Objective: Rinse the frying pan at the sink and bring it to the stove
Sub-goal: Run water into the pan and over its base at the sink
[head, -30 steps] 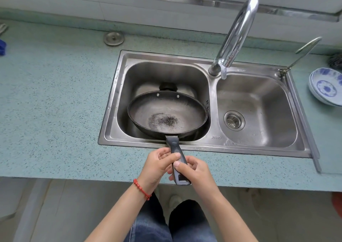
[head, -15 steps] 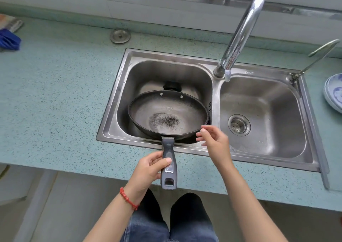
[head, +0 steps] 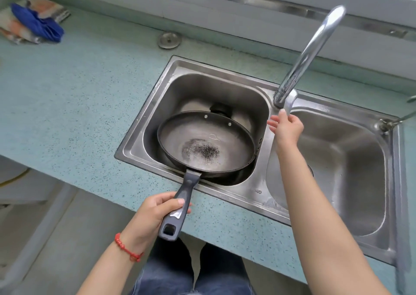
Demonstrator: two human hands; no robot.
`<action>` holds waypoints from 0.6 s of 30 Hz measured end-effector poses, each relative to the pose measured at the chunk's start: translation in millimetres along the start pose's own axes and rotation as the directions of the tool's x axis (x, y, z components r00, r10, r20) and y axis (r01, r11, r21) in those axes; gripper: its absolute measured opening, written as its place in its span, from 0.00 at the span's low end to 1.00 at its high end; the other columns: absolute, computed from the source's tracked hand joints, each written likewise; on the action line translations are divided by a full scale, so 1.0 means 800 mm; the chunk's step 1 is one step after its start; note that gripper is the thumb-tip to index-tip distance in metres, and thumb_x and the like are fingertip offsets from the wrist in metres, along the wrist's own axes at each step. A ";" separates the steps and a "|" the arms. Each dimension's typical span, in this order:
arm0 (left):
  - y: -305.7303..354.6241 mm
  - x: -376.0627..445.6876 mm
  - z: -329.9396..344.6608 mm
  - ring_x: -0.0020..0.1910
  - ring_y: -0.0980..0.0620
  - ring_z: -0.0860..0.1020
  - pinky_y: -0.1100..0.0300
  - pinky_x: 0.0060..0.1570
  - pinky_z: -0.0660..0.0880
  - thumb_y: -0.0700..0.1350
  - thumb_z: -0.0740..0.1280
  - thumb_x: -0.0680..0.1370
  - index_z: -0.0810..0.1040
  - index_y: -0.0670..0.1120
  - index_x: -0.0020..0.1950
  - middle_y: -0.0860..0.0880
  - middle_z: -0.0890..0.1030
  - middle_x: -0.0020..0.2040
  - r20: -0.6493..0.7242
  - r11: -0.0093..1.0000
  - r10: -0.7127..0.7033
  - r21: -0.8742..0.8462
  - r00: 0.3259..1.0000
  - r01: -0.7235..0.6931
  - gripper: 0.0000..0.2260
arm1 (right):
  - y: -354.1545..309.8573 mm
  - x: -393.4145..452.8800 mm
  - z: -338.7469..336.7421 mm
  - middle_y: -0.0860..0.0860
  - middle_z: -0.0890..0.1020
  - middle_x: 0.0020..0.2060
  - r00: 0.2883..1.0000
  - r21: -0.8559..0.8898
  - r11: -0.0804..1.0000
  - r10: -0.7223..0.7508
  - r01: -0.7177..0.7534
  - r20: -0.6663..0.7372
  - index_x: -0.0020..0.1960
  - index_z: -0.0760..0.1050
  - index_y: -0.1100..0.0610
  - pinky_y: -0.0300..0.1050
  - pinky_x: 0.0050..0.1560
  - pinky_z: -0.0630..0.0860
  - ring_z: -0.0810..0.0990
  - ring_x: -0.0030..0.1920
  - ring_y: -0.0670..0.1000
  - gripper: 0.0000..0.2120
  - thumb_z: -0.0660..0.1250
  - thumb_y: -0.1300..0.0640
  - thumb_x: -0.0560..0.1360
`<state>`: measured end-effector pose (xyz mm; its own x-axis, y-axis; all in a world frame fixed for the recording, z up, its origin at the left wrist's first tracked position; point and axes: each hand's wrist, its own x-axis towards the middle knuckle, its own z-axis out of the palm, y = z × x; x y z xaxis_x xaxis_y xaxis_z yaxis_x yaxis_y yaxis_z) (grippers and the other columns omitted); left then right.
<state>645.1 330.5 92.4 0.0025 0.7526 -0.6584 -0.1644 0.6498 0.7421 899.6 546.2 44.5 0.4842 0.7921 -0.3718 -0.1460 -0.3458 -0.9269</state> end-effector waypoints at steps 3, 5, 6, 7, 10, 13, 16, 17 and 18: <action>0.000 0.001 0.000 0.36 0.53 0.82 0.64 0.36 0.78 0.34 0.63 0.73 0.80 0.35 0.46 0.43 0.85 0.37 -0.009 1.000 -0.007 -0.015 1.000 0.007 0.07 | 0.002 0.009 0.000 0.53 0.79 0.32 0.999 0.087 0.995 -0.051 0.050 0.008 0.38 0.67 0.55 0.34 0.28 0.73 0.78 0.23 0.41 0.09 0.60 0.62 0.77; 0.000 0.002 0.000 0.35 0.52 0.82 0.64 0.36 0.78 0.33 0.63 0.73 0.80 0.35 0.45 0.43 0.84 0.37 -0.022 1.000 -0.014 -0.024 1.000 0.014 0.07 | 0.004 0.012 -0.003 0.53 0.79 0.31 0.999 0.143 0.989 -0.049 0.047 0.014 0.39 0.67 0.55 0.34 0.27 0.72 0.78 0.23 0.41 0.10 0.61 0.64 0.77; 0.001 0.002 0.000 0.35 0.52 0.82 0.64 0.35 0.78 0.33 0.64 0.72 0.81 0.36 0.44 0.42 0.84 0.37 -0.026 0.999 -0.020 -0.032 0.999 0.019 0.06 | 0.004 0.013 -0.005 0.53 0.80 0.30 0.999 0.163 0.986 -0.045 0.043 0.013 0.39 0.67 0.55 0.33 0.26 0.72 0.78 0.23 0.41 0.10 0.61 0.65 0.76; 0.001 0.003 -0.001 0.35 0.51 0.82 0.63 0.35 0.78 0.34 0.65 0.71 0.81 0.37 0.43 0.42 0.84 0.37 -0.027 0.999 -0.026 -0.035 0.999 0.025 0.05 | 0.004 0.015 -0.008 0.51 0.81 0.27 0.999 0.171 0.984 -0.042 0.040 0.008 0.39 0.67 0.56 0.33 0.26 0.72 0.78 0.23 0.42 0.09 0.61 0.66 0.76; 0.002 0.003 -0.003 0.35 0.50 0.81 0.63 0.35 0.78 0.37 0.72 0.63 0.82 0.39 0.41 0.41 0.84 0.37 -0.012 0.999 -0.042 -0.034 0.999 0.042 0.08 | 0.001 0.026 -0.024 0.44 0.81 0.21 0.998 0.182 0.982 -0.052 0.056 -0.028 0.40 0.70 0.57 0.32 0.26 0.72 0.79 0.23 0.41 0.08 0.61 0.66 0.76; 0.001 0.005 -0.005 0.35 0.50 0.82 0.63 0.35 0.78 0.41 0.69 0.63 0.83 0.39 0.40 0.41 0.84 0.38 -0.016 0.998 -0.047 -0.049 0.999 0.046 0.09 | -0.006 0.037 -0.039 0.43 0.81 0.21 0.997 0.152 0.986 -0.067 0.072 -0.041 0.40 0.71 0.57 0.32 0.26 0.73 0.80 0.24 0.41 0.08 0.61 0.66 0.76; 0.001 0.006 -0.005 0.35 0.50 0.82 0.63 0.34 0.78 0.42 0.70 0.62 0.82 0.39 0.41 0.40 0.84 0.38 -0.006 0.997 -0.049 -0.055 0.999 0.048 0.10 | -0.010 0.041 -0.041 0.44 0.81 0.20 0.998 0.161 0.985 -0.049 0.055 -0.042 0.46 0.71 0.61 0.32 0.26 0.73 0.79 0.24 0.41 0.02 0.61 0.66 0.76; 0.001 0.006 -0.006 0.35 0.50 0.81 0.63 0.34 0.78 0.43 0.72 0.61 0.82 0.39 0.41 0.40 0.84 0.38 -0.003 0.998 -0.045 -0.051 0.999 0.045 0.12 | -0.011 0.041 -0.039 0.44 0.80 0.20 0.998 0.176 0.983 -0.034 0.043 -0.053 0.49 0.71 0.63 0.32 0.26 0.72 0.79 0.24 0.41 0.03 0.61 0.67 0.76; 0.002 0.005 -0.006 0.35 0.50 0.81 0.63 0.34 0.78 0.44 0.73 0.60 0.82 0.39 0.42 0.40 0.84 0.38 -0.002 0.998 -0.045 -0.048 0.999 0.045 0.14 | -0.013 0.040 -0.037 0.44 0.80 0.19 0.998 0.195 0.980 -0.020 0.031 -0.056 0.50 0.71 0.64 0.32 0.26 0.72 0.79 0.23 0.42 0.03 0.61 0.67 0.76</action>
<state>640.5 334.0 90.0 0.0084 0.7224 -0.6914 -0.2111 0.6771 0.7049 942.3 559.8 44.0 0.5346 0.7695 -0.3493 -0.2967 -0.2161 -0.9302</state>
